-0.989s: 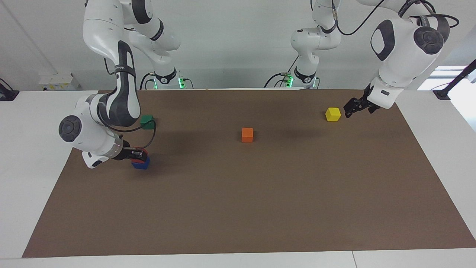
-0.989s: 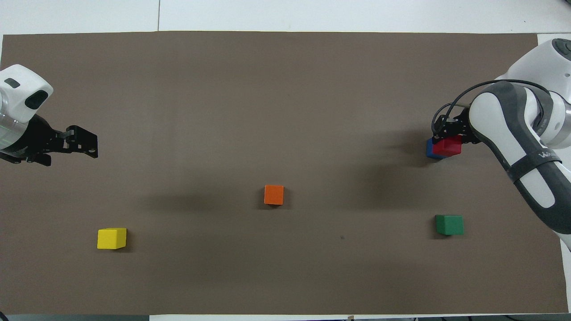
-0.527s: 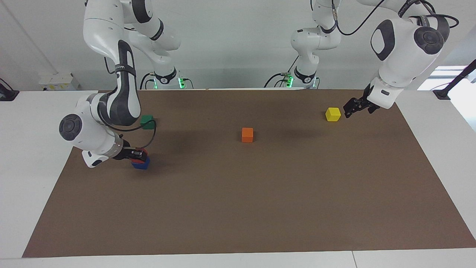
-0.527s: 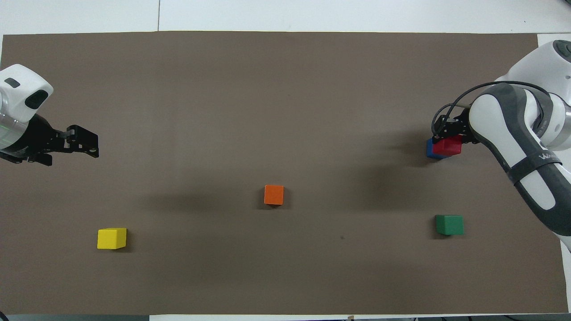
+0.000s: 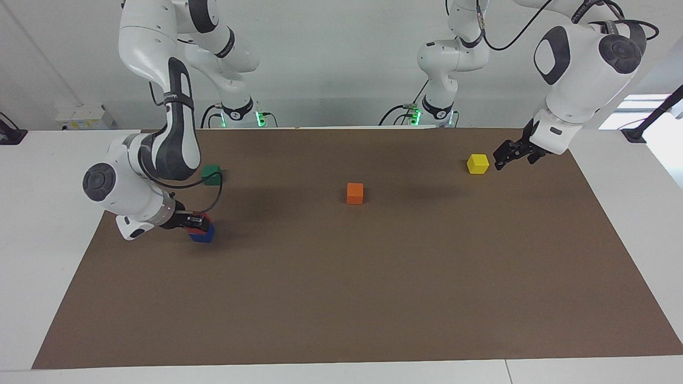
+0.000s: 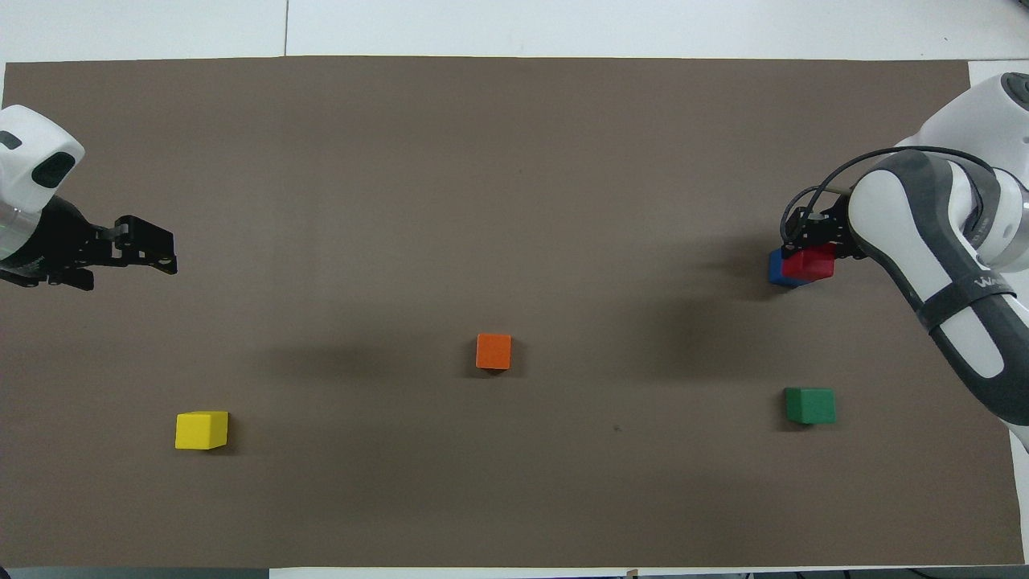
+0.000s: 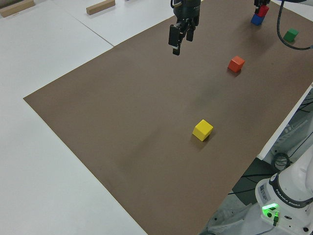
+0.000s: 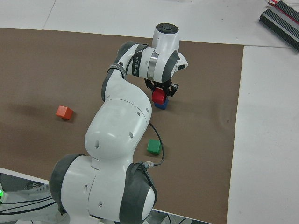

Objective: Transfer red block to right arm and stack on blue block
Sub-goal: 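Lower the red cube onto the blue cube and open the right gripper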

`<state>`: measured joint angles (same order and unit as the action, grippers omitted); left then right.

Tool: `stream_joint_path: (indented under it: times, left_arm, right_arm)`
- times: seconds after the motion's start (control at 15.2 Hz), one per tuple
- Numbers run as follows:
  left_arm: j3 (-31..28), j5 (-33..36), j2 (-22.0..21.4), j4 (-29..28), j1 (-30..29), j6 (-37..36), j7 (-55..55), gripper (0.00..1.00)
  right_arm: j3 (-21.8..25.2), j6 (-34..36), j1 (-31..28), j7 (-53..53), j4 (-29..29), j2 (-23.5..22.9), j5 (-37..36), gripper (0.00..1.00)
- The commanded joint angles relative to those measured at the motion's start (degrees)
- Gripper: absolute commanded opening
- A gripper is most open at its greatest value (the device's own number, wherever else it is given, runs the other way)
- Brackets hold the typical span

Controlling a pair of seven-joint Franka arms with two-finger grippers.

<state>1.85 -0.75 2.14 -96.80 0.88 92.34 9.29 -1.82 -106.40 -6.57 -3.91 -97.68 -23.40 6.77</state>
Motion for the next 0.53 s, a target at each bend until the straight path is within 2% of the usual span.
stream_joint_path:
  times: [0.0,0.2,0.33,0.4,0.46]
  left_arm:
    - [-0.27,-0.74,-0.74,0.65,-0.79,-1.46,0.56,1.00]
    - [-0.09,-0.74,-1.61,0.21,-0.80,-2.25,0.56,1.00]
    - [-0.09,-0.74,-2.58,-0.67,-0.80,-3.04,0.56,1.00]
    - [-0.09,-0.74,-2.58,-0.76,-0.80,-2.61,0.56,1.00]
    - [-0.18,-0.74,-2.50,-0.67,-0.80,-2.17,0.47,1.00]
  right_arm:
    - [-0.64,-2.32,-0.73,-0.57,-2.60,1.08,-1.41,0.00]
    - [-0.64,-2.67,-0.73,-0.75,-2.69,1.08,-1.41,0.02]
    - [-0.64,-2.67,-0.73,-0.66,-2.69,1.08,-1.41,0.34]
    - [-0.64,-2.67,-0.73,-0.66,-2.69,1.08,-1.41,0.46]
    - [-0.64,-2.59,-0.73,-0.66,-2.69,1.08,-1.41,0.53]
